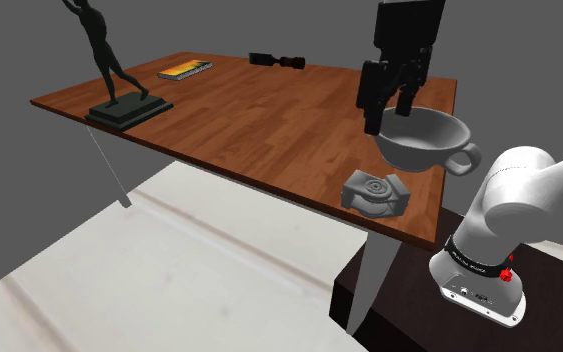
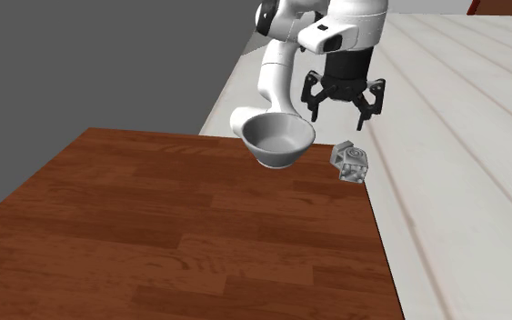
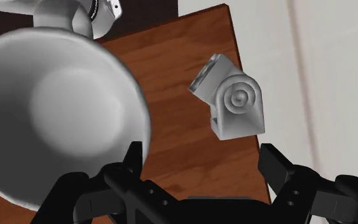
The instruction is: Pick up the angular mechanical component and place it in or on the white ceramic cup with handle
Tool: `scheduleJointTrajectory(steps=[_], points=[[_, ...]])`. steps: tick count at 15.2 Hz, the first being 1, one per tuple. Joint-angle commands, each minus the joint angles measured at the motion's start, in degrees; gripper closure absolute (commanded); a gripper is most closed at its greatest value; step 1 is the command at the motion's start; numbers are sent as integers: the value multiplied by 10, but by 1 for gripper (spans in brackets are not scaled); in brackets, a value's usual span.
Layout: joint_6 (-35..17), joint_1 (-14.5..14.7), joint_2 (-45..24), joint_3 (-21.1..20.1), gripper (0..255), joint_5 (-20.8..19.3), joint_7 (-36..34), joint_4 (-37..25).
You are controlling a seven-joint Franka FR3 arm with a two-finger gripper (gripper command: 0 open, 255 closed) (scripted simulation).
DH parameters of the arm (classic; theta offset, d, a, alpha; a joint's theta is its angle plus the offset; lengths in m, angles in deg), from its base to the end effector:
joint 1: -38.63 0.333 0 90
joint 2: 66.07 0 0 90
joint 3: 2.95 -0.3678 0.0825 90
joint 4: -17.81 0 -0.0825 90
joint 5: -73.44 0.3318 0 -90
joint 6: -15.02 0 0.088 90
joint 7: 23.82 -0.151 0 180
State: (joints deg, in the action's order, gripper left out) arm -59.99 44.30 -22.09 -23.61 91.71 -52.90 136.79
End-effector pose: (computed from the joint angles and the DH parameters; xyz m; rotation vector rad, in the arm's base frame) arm 0.1394 0.1966 0.6480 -3.0995 0.1102 0.0994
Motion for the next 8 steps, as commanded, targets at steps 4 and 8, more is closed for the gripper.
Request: scheduleJointTrajectory(steps=[4,8], points=[[-81,19,-21,-61,0,18,11,50],[-120,27,-27,-86,0,27,16,80]])
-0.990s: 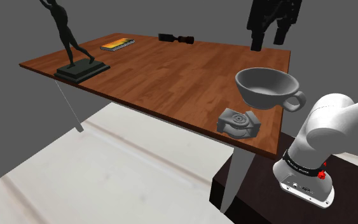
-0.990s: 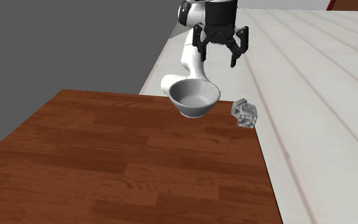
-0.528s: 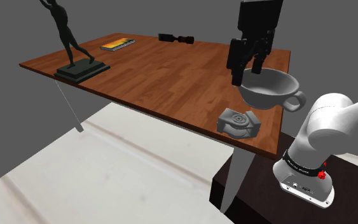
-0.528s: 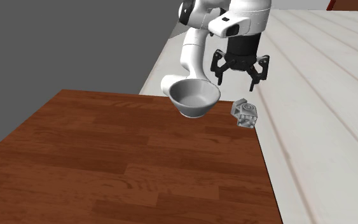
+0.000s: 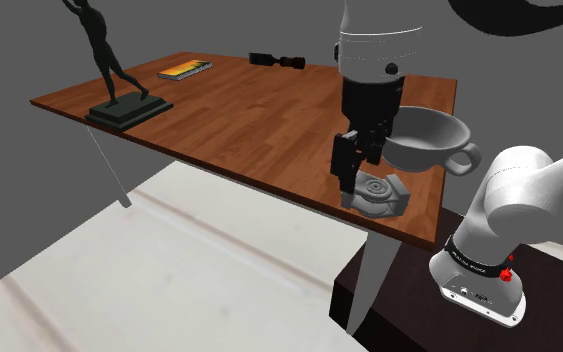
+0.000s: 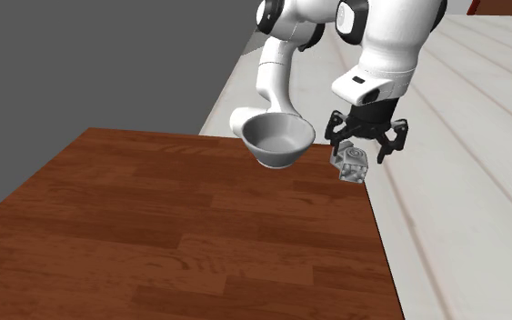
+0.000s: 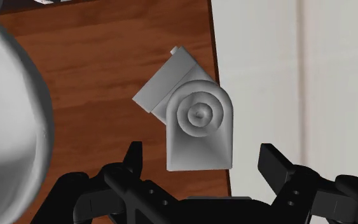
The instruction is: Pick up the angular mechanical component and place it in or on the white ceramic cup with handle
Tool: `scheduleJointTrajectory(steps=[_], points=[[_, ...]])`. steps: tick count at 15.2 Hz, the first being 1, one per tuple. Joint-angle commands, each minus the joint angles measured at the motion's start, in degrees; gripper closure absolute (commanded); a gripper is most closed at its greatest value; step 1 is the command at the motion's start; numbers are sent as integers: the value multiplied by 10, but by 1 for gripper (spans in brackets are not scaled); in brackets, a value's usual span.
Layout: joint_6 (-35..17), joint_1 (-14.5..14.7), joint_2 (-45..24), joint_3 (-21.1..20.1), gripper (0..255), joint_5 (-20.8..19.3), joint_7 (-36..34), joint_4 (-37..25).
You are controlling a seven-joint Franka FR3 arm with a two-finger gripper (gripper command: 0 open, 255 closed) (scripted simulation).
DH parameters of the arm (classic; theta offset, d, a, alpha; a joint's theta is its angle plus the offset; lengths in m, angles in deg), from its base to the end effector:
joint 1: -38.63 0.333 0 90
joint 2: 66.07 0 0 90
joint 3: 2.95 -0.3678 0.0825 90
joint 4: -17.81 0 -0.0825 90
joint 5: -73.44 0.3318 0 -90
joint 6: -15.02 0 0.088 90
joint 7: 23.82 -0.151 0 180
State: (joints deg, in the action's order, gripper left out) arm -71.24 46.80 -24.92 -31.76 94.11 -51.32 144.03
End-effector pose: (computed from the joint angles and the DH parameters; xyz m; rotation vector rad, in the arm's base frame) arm 0.1444 0.2523 0.5878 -3.1276 -0.0996 0.0906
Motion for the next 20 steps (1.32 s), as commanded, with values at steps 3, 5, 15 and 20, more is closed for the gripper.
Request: scheduleJointTrajectory(steps=[3,5,15,20], points=[[-27,5,8,-9,0,8,2,33],[-41,7,11,-13,0,12,4,50],[-45,8,12,-14,255,13,4,55],[-45,8,12,-14,255,13,4,55]])
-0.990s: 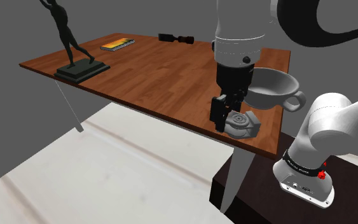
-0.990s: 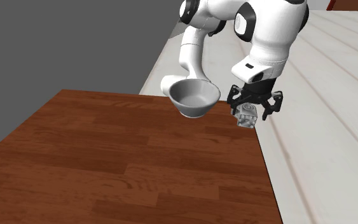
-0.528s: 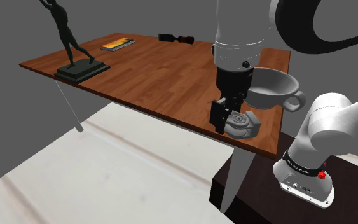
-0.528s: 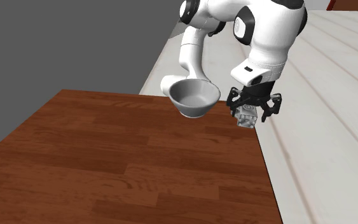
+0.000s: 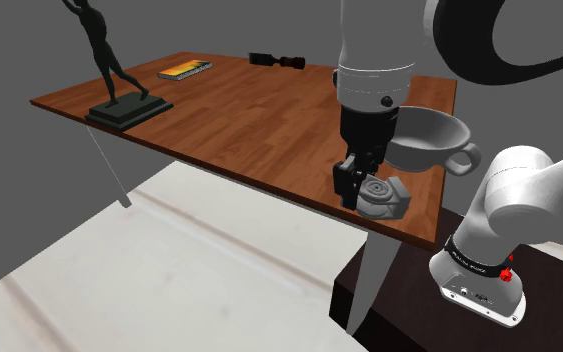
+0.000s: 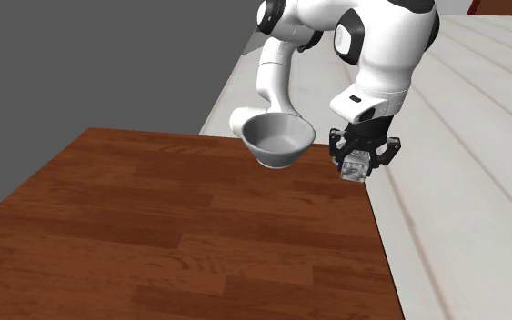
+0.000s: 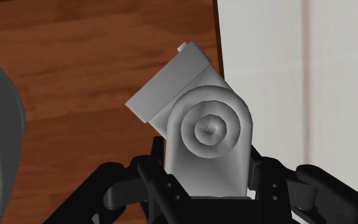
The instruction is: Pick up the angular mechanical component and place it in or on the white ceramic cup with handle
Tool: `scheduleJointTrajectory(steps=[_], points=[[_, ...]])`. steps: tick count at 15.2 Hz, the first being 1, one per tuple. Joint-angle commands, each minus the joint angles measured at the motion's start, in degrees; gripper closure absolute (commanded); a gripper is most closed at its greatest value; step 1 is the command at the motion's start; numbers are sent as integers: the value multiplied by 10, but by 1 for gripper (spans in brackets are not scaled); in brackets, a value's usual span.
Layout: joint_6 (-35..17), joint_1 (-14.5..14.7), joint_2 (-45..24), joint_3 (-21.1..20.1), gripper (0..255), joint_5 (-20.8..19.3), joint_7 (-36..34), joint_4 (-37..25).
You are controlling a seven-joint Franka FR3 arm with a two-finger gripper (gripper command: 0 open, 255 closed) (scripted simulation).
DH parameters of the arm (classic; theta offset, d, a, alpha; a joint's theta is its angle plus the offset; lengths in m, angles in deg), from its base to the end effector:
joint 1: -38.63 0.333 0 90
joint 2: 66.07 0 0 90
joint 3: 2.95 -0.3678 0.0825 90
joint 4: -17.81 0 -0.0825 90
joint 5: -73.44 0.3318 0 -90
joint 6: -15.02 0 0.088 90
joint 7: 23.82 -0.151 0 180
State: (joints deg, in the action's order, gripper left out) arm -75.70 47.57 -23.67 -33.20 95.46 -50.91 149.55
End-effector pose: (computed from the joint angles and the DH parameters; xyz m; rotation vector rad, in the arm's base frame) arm 0.1403 0.2546 0.5565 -3.1277 -0.1063 0.0890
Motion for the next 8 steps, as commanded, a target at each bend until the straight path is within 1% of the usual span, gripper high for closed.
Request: scheduleJointTrajectory(steps=[1,3,8], points=[[0,0,0,0,255,0,0,0],[0,0,0,0,255,0,0,0],[34,-4,-8,9,255,-9,-5,-42]])
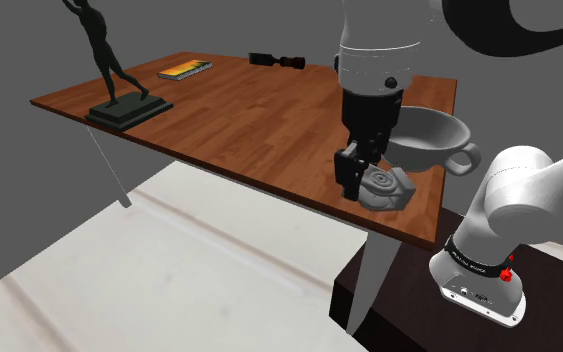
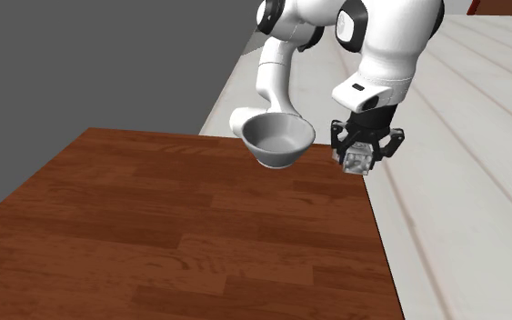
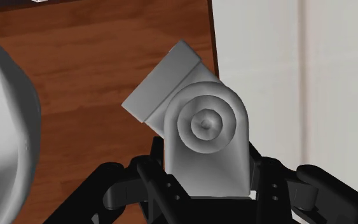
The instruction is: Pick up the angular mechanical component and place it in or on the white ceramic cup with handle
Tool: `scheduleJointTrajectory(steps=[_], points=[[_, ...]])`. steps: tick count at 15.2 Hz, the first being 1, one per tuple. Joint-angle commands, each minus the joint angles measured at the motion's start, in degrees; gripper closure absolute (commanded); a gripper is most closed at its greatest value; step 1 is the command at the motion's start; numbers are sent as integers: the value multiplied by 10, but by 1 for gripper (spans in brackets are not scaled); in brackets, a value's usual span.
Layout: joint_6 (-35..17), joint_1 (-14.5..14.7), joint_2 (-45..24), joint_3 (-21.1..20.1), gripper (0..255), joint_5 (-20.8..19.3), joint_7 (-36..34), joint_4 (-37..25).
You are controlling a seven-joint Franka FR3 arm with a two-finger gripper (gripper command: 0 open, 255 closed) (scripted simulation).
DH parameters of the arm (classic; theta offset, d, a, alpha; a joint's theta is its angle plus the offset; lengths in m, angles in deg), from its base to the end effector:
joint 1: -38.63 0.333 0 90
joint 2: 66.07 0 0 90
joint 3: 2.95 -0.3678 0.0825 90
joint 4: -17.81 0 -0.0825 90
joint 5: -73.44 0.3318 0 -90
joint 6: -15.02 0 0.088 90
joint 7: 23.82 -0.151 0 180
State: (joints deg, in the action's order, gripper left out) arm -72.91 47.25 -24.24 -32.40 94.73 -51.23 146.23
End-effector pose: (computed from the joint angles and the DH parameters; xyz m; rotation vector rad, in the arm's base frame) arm 0.1408 0.2542 0.5756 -3.1275 -0.1064 0.0890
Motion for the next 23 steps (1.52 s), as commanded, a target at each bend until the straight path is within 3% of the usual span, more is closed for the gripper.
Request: scheduleJointTrajectory(steps=[1,23], points=[[13,-2,-4,3,255,-3,-2,-17],[163,-22,-76,23,255,-34,-32,-237]])
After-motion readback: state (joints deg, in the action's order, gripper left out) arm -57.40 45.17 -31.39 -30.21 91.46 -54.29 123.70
